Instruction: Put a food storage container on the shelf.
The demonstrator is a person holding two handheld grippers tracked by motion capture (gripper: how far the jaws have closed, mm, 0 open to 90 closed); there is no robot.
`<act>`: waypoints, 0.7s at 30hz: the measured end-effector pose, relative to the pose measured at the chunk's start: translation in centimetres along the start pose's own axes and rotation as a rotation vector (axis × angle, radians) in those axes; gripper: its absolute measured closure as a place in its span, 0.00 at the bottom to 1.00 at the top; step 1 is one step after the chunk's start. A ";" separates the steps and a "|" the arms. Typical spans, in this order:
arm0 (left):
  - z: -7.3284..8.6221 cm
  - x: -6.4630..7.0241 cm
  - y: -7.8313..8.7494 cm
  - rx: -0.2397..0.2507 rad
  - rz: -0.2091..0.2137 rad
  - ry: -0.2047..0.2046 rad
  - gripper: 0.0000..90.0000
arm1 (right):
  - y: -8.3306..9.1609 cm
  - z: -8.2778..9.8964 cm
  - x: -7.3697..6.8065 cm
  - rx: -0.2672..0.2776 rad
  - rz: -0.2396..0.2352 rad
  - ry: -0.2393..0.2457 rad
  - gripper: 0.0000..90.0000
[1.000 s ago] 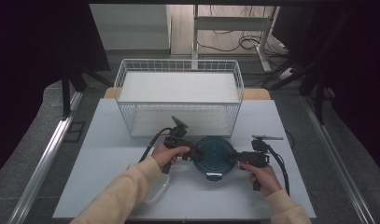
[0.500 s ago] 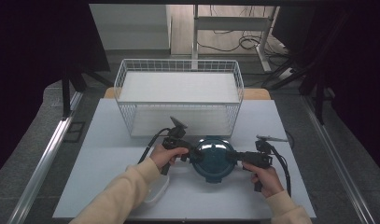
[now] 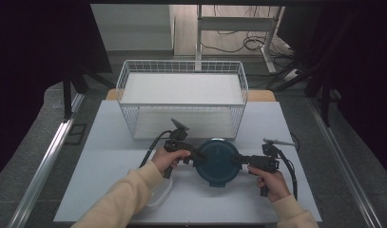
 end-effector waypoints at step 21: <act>-0.2 2.1 3.1 0.081 0.000 -0.050 0.47 | 1.0 -0.8 -2.6 0.046 -0.038 0.029 0.51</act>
Point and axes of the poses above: each handheld gripper's, and its own axes: y roughly backward along the jaws, z roughly out of its underside, x roughly to its right, the point moved 3 cm from there along -y, roughly forward along the jaws, and after that the axes turned 6 degrees about x, right-handed, at the moved point
